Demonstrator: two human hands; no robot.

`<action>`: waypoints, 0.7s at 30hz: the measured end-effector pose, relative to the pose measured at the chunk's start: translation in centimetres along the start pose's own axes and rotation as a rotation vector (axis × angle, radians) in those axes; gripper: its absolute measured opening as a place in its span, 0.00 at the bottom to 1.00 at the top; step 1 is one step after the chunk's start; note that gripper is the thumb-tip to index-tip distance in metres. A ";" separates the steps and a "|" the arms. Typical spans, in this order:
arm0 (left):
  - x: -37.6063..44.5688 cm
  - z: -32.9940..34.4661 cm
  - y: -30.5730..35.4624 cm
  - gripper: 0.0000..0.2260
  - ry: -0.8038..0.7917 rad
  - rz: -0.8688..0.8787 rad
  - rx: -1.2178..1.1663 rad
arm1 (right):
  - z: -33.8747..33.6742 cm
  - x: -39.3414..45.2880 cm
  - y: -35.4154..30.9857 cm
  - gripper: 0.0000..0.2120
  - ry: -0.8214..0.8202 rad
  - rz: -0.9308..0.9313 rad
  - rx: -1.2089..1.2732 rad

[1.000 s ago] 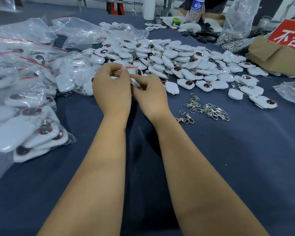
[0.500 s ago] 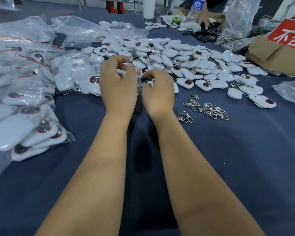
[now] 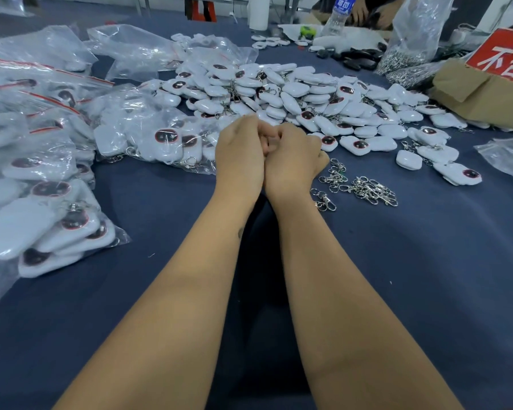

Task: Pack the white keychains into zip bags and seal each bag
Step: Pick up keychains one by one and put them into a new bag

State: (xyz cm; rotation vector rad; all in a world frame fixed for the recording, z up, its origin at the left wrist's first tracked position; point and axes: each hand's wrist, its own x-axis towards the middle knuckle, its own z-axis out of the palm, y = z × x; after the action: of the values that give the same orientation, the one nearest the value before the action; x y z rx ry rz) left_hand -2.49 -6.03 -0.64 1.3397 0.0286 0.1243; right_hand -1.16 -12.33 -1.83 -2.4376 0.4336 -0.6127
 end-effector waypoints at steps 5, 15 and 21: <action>0.7 -0.4 -0.5 0.08 0.070 -0.092 -0.039 | -0.6 -0.2 -0.4 0.10 0.073 0.093 0.626; 1.4 -0.9 -0.4 0.12 0.037 -0.170 -0.217 | -0.7 -0.9 -1.3 0.08 -0.119 0.161 0.832; 1.5 -1.2 -0.4 0.14 -0.050 -0.189 -0.308 | -0.8 -0.8 -0.9 0.07 -0.277 0.097 0.841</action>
State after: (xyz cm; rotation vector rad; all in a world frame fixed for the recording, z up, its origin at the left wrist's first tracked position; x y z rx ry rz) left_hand -1.11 -4.77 -1.24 1.0259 0.0897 -0.0635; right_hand -2.13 -11.63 -0.93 -1.6464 0.1292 -0.3094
